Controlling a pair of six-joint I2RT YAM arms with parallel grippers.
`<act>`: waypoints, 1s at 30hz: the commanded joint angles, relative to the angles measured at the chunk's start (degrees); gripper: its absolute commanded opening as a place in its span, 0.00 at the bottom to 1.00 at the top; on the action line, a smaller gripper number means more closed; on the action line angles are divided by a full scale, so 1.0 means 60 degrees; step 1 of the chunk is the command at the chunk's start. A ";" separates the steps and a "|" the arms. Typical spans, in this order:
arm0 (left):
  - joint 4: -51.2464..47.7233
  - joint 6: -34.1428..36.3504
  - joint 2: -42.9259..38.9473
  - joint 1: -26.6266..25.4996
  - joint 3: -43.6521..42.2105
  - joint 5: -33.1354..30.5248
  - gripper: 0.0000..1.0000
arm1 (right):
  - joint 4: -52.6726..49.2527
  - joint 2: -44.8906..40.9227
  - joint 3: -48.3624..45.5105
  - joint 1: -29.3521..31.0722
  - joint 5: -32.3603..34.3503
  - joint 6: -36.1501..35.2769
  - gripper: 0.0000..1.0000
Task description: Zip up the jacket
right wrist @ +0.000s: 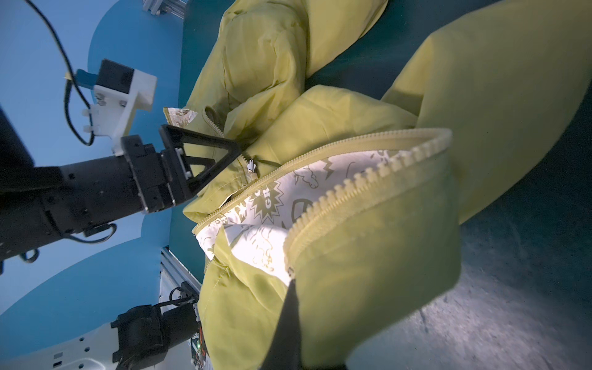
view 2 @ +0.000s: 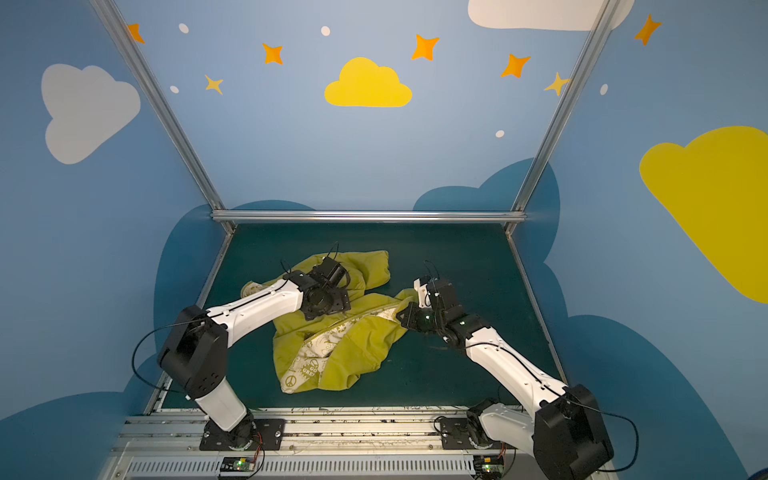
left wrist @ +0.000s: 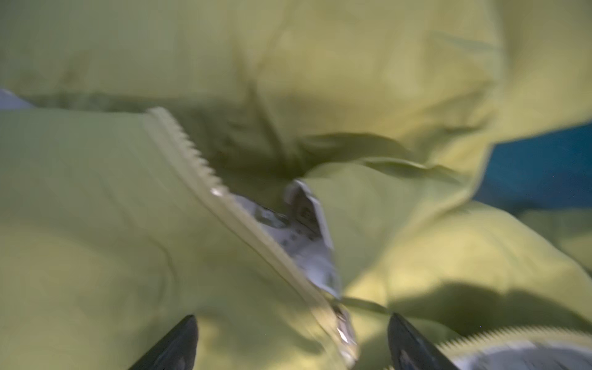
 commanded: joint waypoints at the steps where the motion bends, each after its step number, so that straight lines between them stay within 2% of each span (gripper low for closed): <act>1: -0.0249 -0.0131 -0.0043 0.0452 -0.0346 -0.0171 0.90 | 0.0209 -0.0277 -0.0038 -0.0038 -0.0017 -0.0220 0.00; 8: 0.0555 -0.0183 0.0508 0.0338 -0.0490 0.0637 0.87 | 0.0344 -0.0060 -0.0054 -0.0060 -0.0162 -0.0251 0.00; 12: 0.0722 -0.0280 0.0530 0.0361 -0.0823 0.0519 0.84 | 0.0387 0.0027 -0.0090 -0.0060 -0.0234 -0.0244 0.00; 15: 0.0759 -0.0171 0.0412 0.0568 -0.1008 0.0524 0.67 | 0.0416 0.0093 -0.0049 -0.0059 -0.0340 -0.0288 0.00; 19: 0.0680 0.0248 -0.0072 0.0831 -0.1076 0.0460 0.39 | 0.0400 0.0139 0.0041 -0.0060 -0.0456 -0.0325 0.00; 22: 0.0446 0.0521 -0.0699 0.1022 -0.1030 0.0422 0.11 | 0.0424 0.0158 0.0071 -0.0060 -0.0456 -0.0295 0.00; 27: -0.0003 0.0824 -0.2287 0.1439 -0.1195 0.0320 0.04 | 0.0412 0.0159 0.0144 -0.0045 -0.0500 -0.0310 0.00; 30: 0.0102 0.1026 -0.3237 0.1697 -0.1662 0.0529 0.07 | 0.0430 0.0189 0.0209 -0.0031 -0.0557 -0.0338 0.00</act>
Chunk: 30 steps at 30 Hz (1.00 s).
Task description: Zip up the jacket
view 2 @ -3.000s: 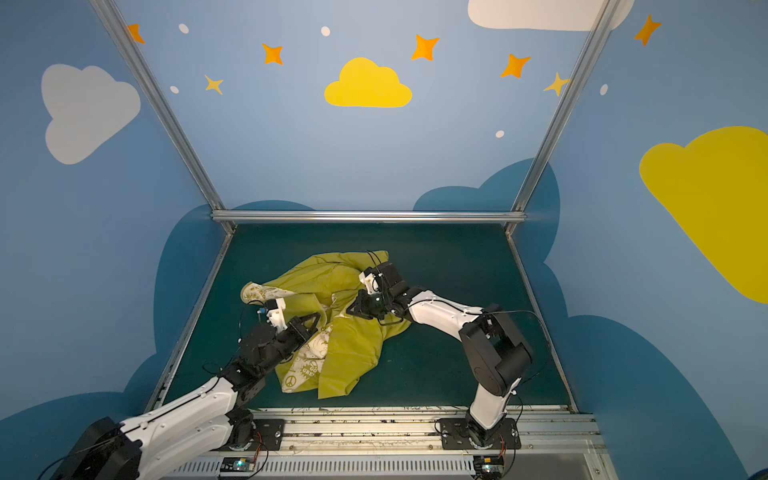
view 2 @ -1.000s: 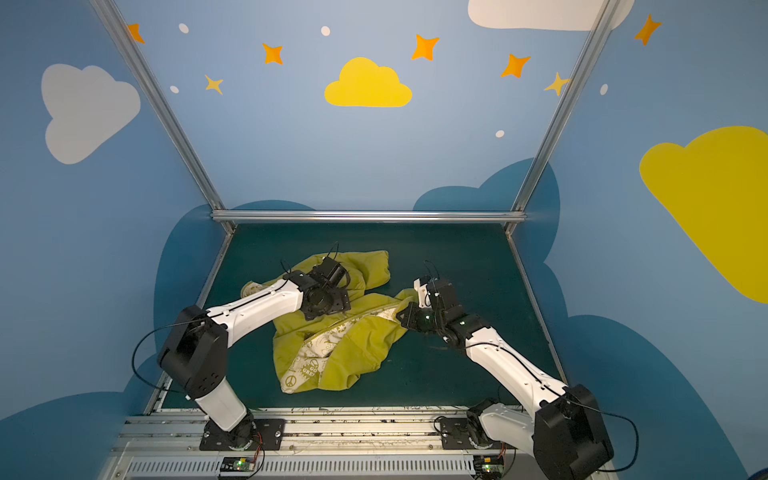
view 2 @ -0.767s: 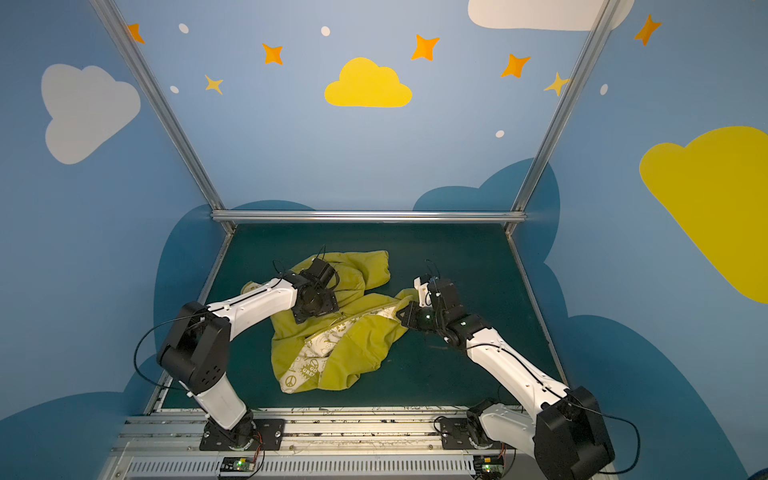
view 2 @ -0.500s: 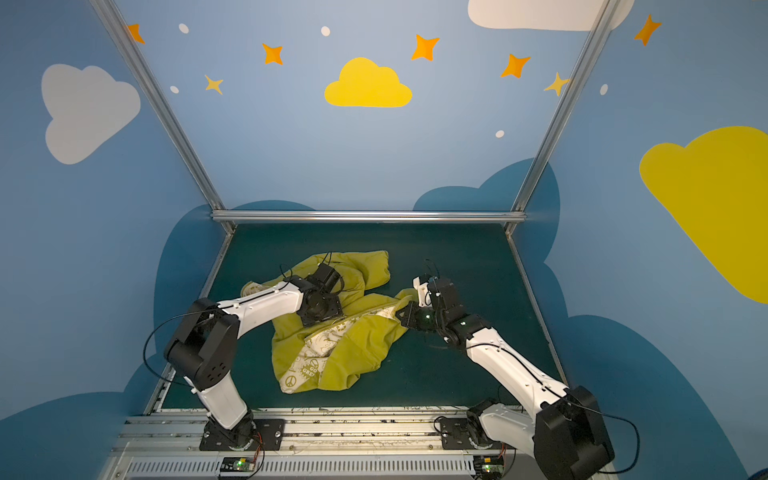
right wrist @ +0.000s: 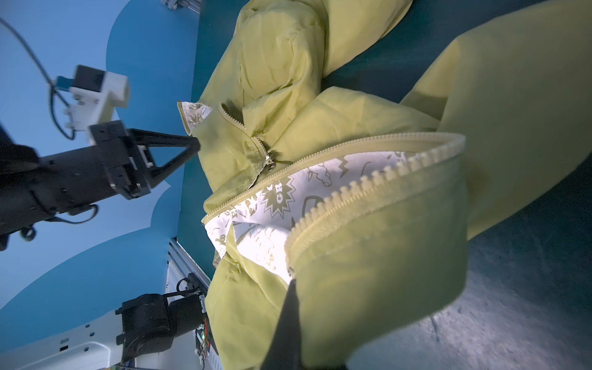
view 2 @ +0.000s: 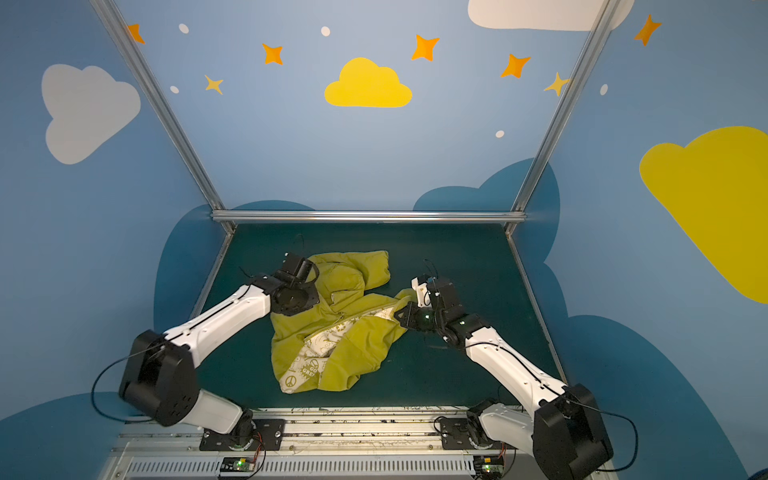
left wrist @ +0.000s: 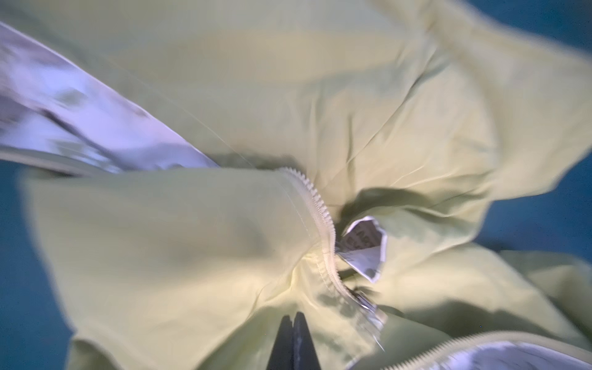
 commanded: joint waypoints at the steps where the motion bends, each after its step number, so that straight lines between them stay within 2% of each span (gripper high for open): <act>1: -0.0089 0.0670 -0.0809 0.0190 -0.0634 0.0349 0.15 | 0.0158 0.0142 0.0237 -0.0003 -0.0139 -0.0164 0.00; 4: 0.0174 0.0450 -0.1041 -0.0073 -0.1154 0.1169 0.33 | 0.0127 0.0202 0.0330 0.0013 -0.0088 -0.0230 0.00; 6: 0.0005 0.0201 -0.0886 -0.0622 -0.1317 0.0938 0.48 | -0.0023 0.0230 0.0419 0.0013 0.0015 -0.0315 0.00; 8: -0.0056 0.0132 -0.0584 -0.1082 -0.1421 0.0887 0.59 | -0.0177 0.0169 0.0485 0.0012 0.0168 -0.0416 0.00; 13: -0.0580 -0.0354 0.0485 -0.1239 -0.1830 0.0559 0.63 | -0.0317 0.0032 0.0554 0.0013 0.0120 -0.0538 0.00; 17: 0.0256 -0.0541 0.0110 -0.1034 -0.2664 0.0963 0.58 | -0.0212 0.0199 0.0539 0.0070 0.0038 -0.0494 0.00; 18: 0.0348 -0.0577 -0.0084 -0.0931 -0.2853 0.0989 0.52 | -0.0183 0.0253 0.0539 0.0072 0.0009 -0.0489 0.00; 22: 0.0106 -0.0590 -0.1144 -0.0331 -0.3454 0.0833 0.12 | -0.0192 0.0363 0.0578 0.0101 0.0018 -0.0530 0.00; 23: 0.0028 -0.0645 -0.1472 -0.0178 -0.3580 0.0773 0.05 | -0.0194 0.0369 0.0598 0.0101 0.0049 -0.0545 0.00; 30: -0.0873 -0.0676 -0.4170 0.0773 -0.4201 -0.0295 0.03 | -0.0343 0.0381 0.0638 0.0101 0.0126 -0.0669 0.00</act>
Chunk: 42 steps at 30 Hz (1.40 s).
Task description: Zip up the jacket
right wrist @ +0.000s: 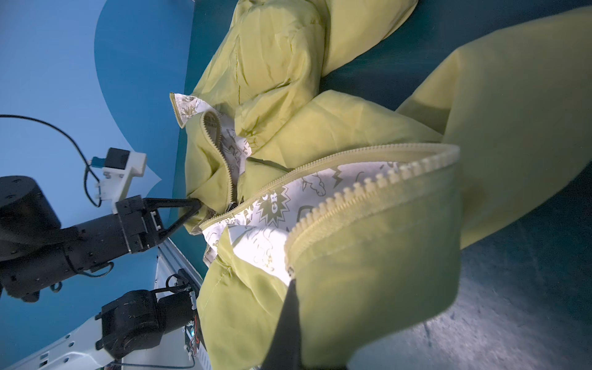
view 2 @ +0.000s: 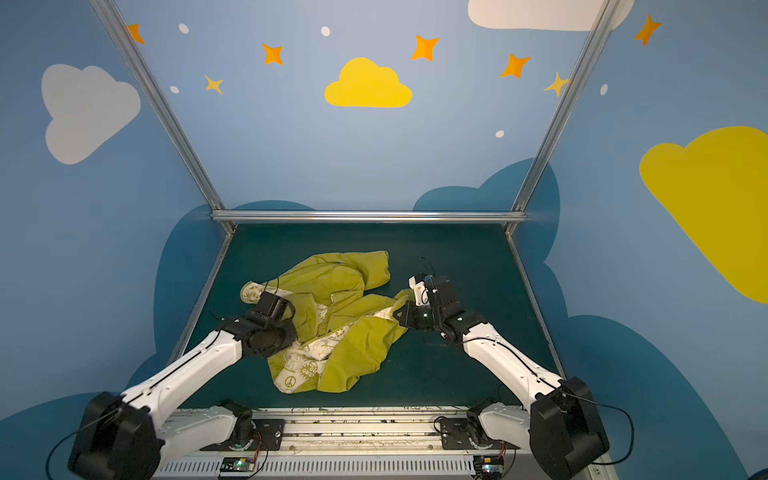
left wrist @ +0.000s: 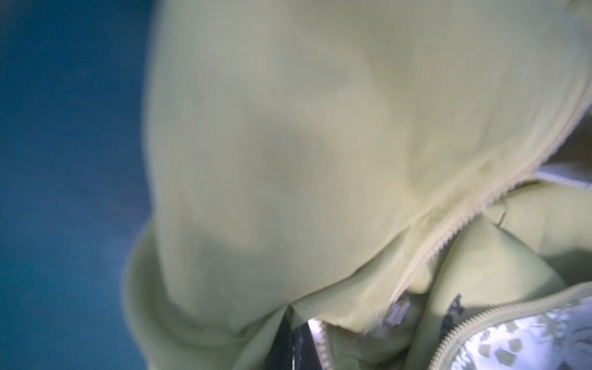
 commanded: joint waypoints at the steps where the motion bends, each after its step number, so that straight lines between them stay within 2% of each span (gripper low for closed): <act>1: -0.0656 0.0000 -0.0910 0.0297 -0.0193 -0.0555 0.04 | -0.0106 0.0050 0.0323 0.0039 0.0077 -0.0196 0.00; 4: -0.0584 -0.0032 -0.1343 0.0314 -0.0559 -0.0015 0.16 | -0.0103 0.0116 0.0355 0.0040 -0.0001 -0.0211 0.00; 6: -0.0730 -0.0514 -0.1596 0.0316 -0.0832 0.0281 0.39 | -0.0105 0.0157 0.0404 0.0039 -0.0029 -0.0204 0.00; 7: -0.0784 -0.0632 -0.1796 0.0312 -0.0920 0.0406 0.43 | -0.0103 0.0161 0.0404 0.0045 -0.0045 -0.0204 0.00; 11: -0.0048 -0.1785 -0.3134 0.0084 -0.1750 0.1085 0.49 | -0.0169 0.0221 0.0490 0.0050 -0.0048 -0.0269 0.00; 13: 0.0419 -0.2490 -0.3845 -0.0224 -0.2165 0.1084 0.56 | -0.0191 0.0236 0.0531 0.0055 -0.0030 -0.0291 0.00; 14: 0.0705 -0.2850 -0.4148 -0.0423 -0.2370 0.1068 0.65 | -0.0170 0.0245 0.0544 0.0054 -0.0019 -0.0291 0.00; 15: 0.0946 -0.3087 -0.4405 -0.0616 -0.2494 0.1022 0.82 | -0.0177 0.0267 0.0555 0.0050 -0.0018 -0.0291 0.00; 16: 0.0984 -0.3282 -0.4545 -0.0810 -0.2509 0.0855 0.91 | -0.0191 0.0286 0.0566 0.0054 -0.0002 -0.0291 0.00; 18: 0.0749 -0.3523 -0.4662 -0.1298 -0.2324 0.0291 0.98 | -0.0162 0.0296 0.0560 0.0055 -0.0029 -0.0279 0.00; 20: 0.0548 -0.3746 -0.4586 -0.1700 -0.2136 -0.0187 0.99 | -0.0160 0.0315 0.0556 0.0054 -0.0026 -0.0277 0.00; 22: 0.1190 -0.4163 -0.4390 -0.1994 -0.2371 -0.0130 0.99 | -0.0114 0.0321 0.0540 0.0054 -0.0018 -0.0277 0.00; 25: 0.2677 -0.5049 -0.3977 -0.2498 -0.3112 -0.0148 0.93 | -0.0111 0.0302 0.0526 0.0054 -0.0004 -0.0277 0.00; 28: 0.3293 -0.5441 -0.3744 -0.2726 -0.3365 -0.0526 0.86 | -0.0063 0.0231 0.0472 0.0065 0.0002 -0.0266 0.00; 32: 0.3535 -0.5645 -0.3680 -0.2774 -0.3487 -0.1161 0.74 | 0.0025 0.0212 0.0417 0.0054 -0.0062 -0.0248 0.00; 37: 0.4787 -0.5562 -0.3293 -0.2681 -0.3872 -0.1619 0.70 | 0.0277 0.0361 0.0329 0.0054 -0.0205 -0.0146 0.00; 42: 0.5585 -0.5124 -0.2208 -0.2295 -0.3806 -0.1692 0.61 | 0.0359 0.0381 0.0252 0.0069 -0.0253 -0.0108 0.00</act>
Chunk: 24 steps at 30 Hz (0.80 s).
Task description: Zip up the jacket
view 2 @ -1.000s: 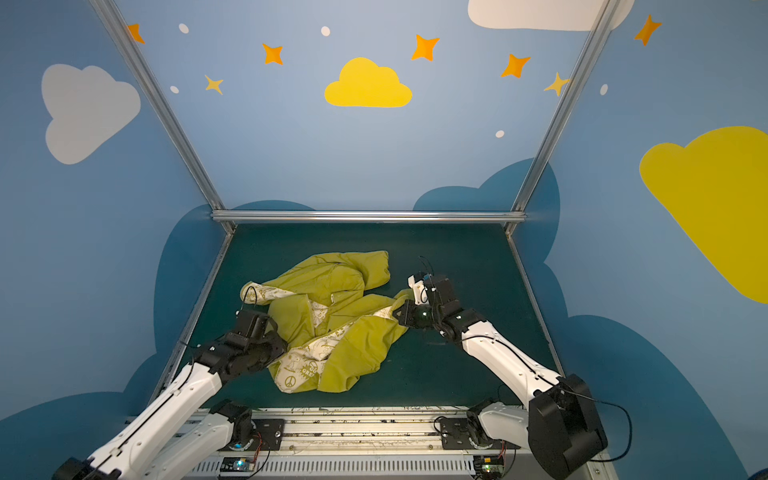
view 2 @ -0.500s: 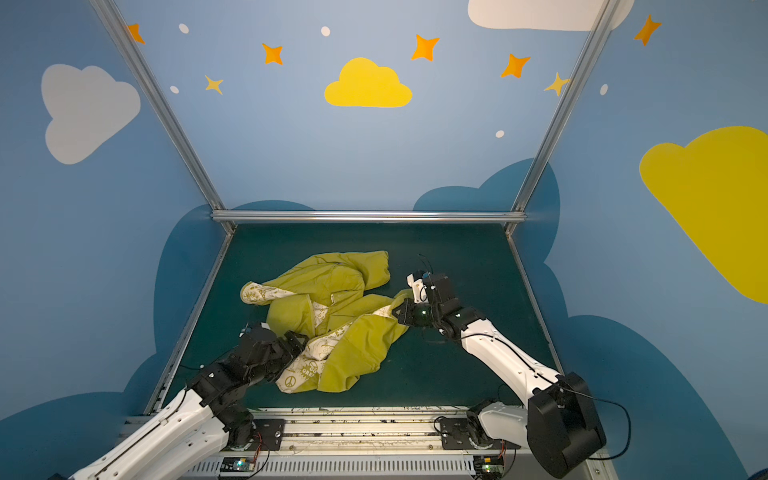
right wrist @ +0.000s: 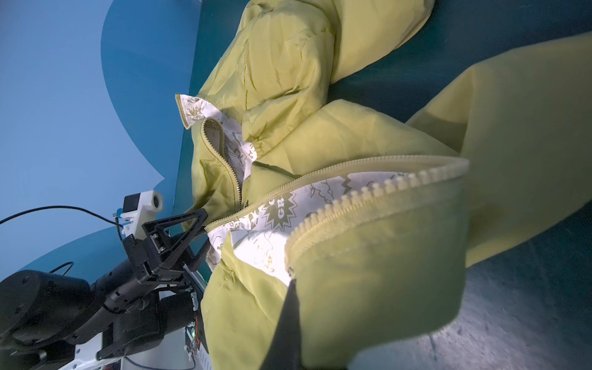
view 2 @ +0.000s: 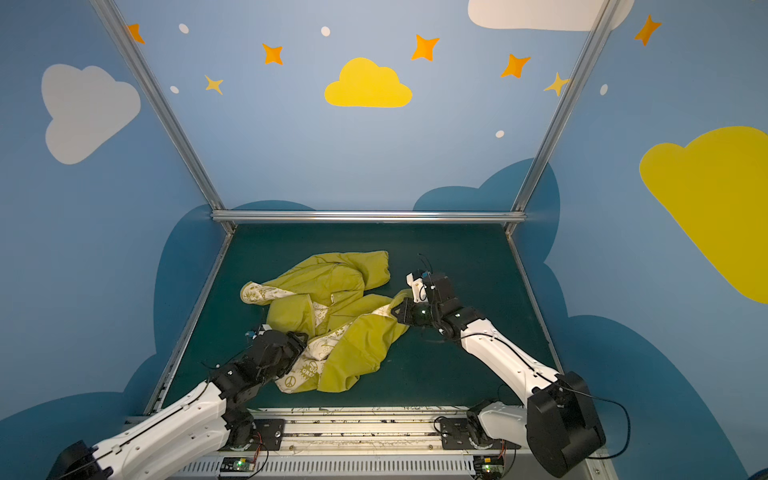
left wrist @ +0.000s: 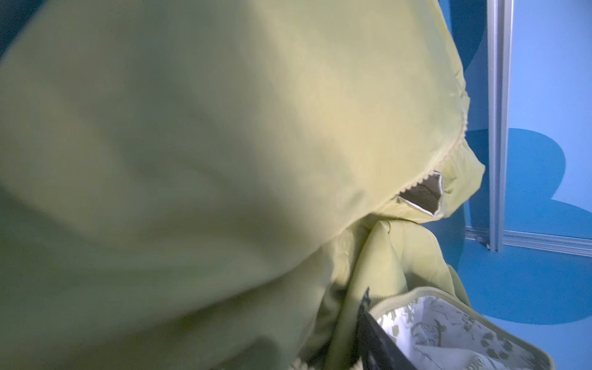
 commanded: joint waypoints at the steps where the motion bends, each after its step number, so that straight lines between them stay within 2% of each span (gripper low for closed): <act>1: 0.0957 0.0368 0.0442 0.0281 -0.0001 -0.0339 0.59 | 0.0227 0.0054 -0.0035 0.0071 -0.0136 0.0030 0.00; 7: 0.0613 0.1221 0.0477 0.0999 0.0369 -0.0330 0.46 | 0.0293 0.0032 -0.0109 0.0102 -0.0152 0.0078 0.00; 10: 0.0626 0.1400 0.0403 0.1428 0.0297 -0.0023 0.29 | 0.0296 0.0082 -0.0110 0.0115 -0.0136 0.0056 0.00; 12: 0.0290 0.1503 0.0308 0.1560 0.0370 -0.0059 0.15 | 0.0318 0.0133 -0.0109 0.0111 -0.0136 0.0078 0.00; 14: -0.0032 0.1645 0.0073 0.1743 0.0383 -0.0073 0.09 | 0.0349 0.0153 -0.0099 0.0117 -0.0151 0.0090 0.00; 21: -0.1995 0.2433 -0.1913 0.3078 0.0407 0.0174 0.15 | 0.0232 0.0126 -0.0066 0.0116 -0.0140 0.0048 0.00; 24: -0.1682 0.2477 -0.2182 0.3381 0.0006 0.0898 0.29 | 0.0242 0.0094 -0.0095 0.0116 -0.0089 0.0047 0.00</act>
